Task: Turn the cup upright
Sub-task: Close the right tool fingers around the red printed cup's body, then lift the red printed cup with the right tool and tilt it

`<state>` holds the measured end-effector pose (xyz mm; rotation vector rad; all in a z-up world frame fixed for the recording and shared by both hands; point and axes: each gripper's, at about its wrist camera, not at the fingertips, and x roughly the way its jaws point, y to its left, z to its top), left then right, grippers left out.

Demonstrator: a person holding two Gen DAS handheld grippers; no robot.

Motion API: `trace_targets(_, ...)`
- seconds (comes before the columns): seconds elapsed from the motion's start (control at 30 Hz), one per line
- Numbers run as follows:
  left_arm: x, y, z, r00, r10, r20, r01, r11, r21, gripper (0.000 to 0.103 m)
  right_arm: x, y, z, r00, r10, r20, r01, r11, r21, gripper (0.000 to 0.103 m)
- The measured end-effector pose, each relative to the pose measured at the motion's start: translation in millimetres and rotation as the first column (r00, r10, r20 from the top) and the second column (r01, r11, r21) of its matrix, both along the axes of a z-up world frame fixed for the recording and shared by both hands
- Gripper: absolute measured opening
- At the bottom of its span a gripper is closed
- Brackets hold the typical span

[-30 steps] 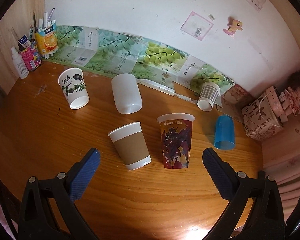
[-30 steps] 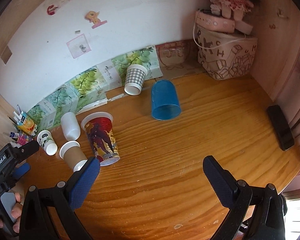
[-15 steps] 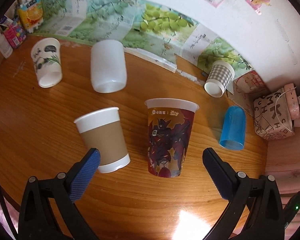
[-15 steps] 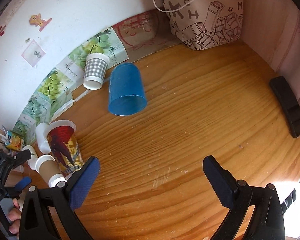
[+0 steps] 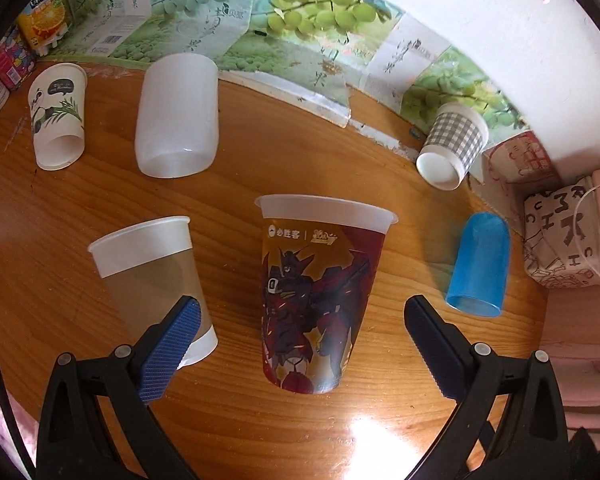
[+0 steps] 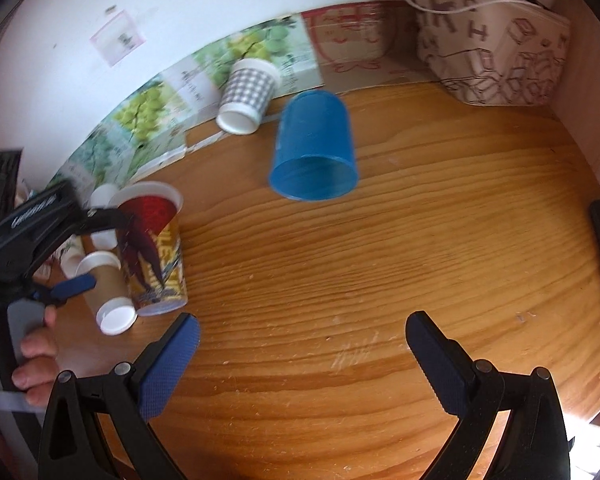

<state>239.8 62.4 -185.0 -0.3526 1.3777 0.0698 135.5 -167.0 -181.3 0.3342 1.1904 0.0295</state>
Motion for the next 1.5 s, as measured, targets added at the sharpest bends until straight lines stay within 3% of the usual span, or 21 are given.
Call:
trace_targets(0.23, 10.4, -10.9, -13.6, 1.0, -0.019, -0.024, 0.019, 1.0, 0.023, 0.093, -6.0, 22.6, 4.2, 0.991, 0.131, 0.022, -0.131, 0.991, -0.017, 0.103)
trace_targets(0.57, 11.2, -18.9, -25.6, 0.998, -0.03, -0.058, 0.033, 0.998, 0.048, 0.074, -5.4, 11.7, -0.9, 0.996, 0.093, -0.001, -0.093, 0.996, 0.008, 0.103)
trace_targets(0.97, -2.1, -18.1, -23.7, 0.998, -0.022, -0.056, 0.023, 1.0, 0.011, 0.073, -15.6, 5.7, -2.0, 0.997, 0.071, -0.019, -0.071, 0.997, 0.022, 0.103)
trace_targets(1.33, -46.6, -25.3, -16.9, 0.993, -0.097, -0.071, 0.097, 0.995, -0.007, 0.072, -29.2, 0.6, 1.6, 0.998, 0.049, -0.042, -0.047, 0.998, 0.049, 0.103)
trace_targets(1.5, -66.7, -24.1, -10.7, 0.992, -0.11, -0.069, 0.109, 0.994, -0.013, 0.072, -37.0, 7.8, 2.1, 0.994, 0.093, -0.059, -0.09, 0.995, 0.053, 0.103)
